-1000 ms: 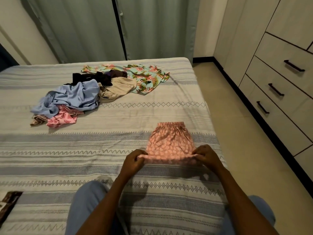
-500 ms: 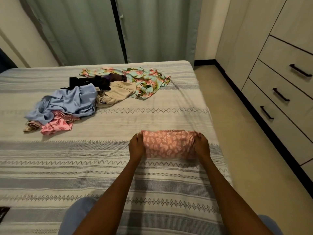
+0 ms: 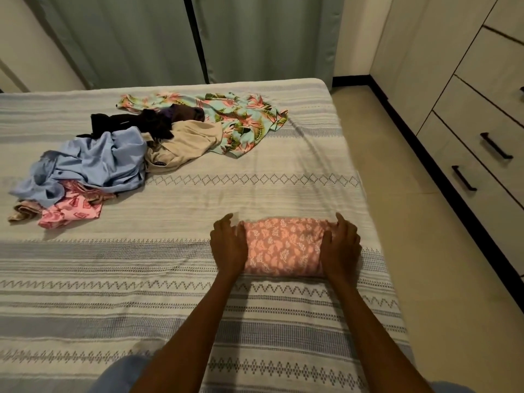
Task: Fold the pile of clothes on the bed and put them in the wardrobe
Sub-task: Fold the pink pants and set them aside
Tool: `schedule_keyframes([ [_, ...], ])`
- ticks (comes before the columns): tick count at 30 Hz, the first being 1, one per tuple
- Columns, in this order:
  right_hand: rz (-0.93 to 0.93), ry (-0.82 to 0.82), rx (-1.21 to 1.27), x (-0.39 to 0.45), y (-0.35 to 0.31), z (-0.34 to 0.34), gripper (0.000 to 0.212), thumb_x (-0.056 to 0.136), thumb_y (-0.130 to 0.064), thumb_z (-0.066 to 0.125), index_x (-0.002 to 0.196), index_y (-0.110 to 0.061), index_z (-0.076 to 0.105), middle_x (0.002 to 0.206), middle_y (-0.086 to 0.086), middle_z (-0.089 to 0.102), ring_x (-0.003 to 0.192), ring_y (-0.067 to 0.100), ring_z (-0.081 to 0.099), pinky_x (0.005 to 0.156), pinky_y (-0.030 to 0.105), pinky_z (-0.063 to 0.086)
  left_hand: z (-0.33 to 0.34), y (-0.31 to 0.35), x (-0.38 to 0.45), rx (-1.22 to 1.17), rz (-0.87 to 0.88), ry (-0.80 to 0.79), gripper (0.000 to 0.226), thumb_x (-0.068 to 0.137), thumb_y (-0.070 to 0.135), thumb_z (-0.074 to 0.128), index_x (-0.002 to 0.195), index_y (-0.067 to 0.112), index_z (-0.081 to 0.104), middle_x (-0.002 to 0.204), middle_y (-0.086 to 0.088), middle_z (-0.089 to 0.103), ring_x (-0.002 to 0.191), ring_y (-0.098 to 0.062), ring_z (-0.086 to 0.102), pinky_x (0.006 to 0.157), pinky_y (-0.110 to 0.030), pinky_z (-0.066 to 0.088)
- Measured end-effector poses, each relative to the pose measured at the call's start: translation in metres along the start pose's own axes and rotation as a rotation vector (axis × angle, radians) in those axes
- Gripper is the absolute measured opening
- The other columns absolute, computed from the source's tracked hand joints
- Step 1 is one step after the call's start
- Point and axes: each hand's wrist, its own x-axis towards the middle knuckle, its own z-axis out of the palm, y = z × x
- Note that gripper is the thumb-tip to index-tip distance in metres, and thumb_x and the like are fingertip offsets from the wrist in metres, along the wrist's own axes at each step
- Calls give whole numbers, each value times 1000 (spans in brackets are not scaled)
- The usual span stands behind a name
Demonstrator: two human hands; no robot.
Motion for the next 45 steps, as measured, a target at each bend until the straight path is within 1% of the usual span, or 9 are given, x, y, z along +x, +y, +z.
schedule_keyframes([
  [4,-607,-55,-143,-46,-1,-5,63,91,-36,57,148,-14,43,154,8,39,146,28,30,116,56,24,-11,-2,-38,-40,539,-6,37,96,32,51,130,17,55,133,-5,56,123,-19,47,103,-39,37],
  [7,-706,-321,-255,-82,13,-6,76,88,-44,55,155,-17,31,164,5,20,154,23,8,119,60,16,-4,-33,-67,153,752,-293,62,92,39,52,150,22,38,159,-2,33,147,-21,26,119,-40,19],
  [11,-487,-334,-396,-75,17,-3,70,92,-41,40,157,-20,24,165,0,18,153,17,13,122,52,12,5,-31,-65,373,635,-477,77,92,34,48,159,26,12,166,0,13,153,-23,10,121,-44,20],
  [17,-422,-492,-490,-60,2,-11,67,93,-15,55,155,-18,32,161,4,32,147,26,31,115,51,28,-7,3,-52,517,561,-453,58,93,16,54,148,25,39,154,0,43,140,-26,41,100,-46,44],
  [20,-463,-448,-465,-56,-12,-27,59,84,-2,63,141,-14,54,140,11,58,123,32,59,90,50,53,-23,14,-47,451,489,-437,53,90,21,52,142,30,44,134,1,61,111,-25,64,80,-39,54],
  [23,-483,-383,-413,-60,-29,-45,44,89,-12,60,132,-20,60,122,5,69,88,29,69,64,39,56,-45,11,-46,379,426,-424,47,88,28,51,134,35,50,120,3,69,96,-24,68,75,-36,56],
  [29,-585,-408,-296,-85,-103,-45,23,96,-30,51,118,-27,55,103,-2,68,81,24,66,63,33,47,-136,-26,-36,-26,178,-350,23,80,33,43,86,22,62,89,-6,71,84,-29,66,61,-29,43],
  [38,-902,-715,-304,-166,-280,31,30,98,-47,44,120,-29,53,121,1,64,107,30,62,81,38,46,-332,-160,-24,-98,-153,-110,52,69,42,47,102,12,74,103,-10,74,98,-27,66,82,-31,50],
  [45,-1094,-808,-388,-253,-409,121,30,94,-37,55,122,-35,66,122,1,62,111,28,61,86,35,48,-424,-276,-36,-113,-384,88,33,81,35,53,98,17,73,101,-6,74,93,-23,65,74,-28,46],
])
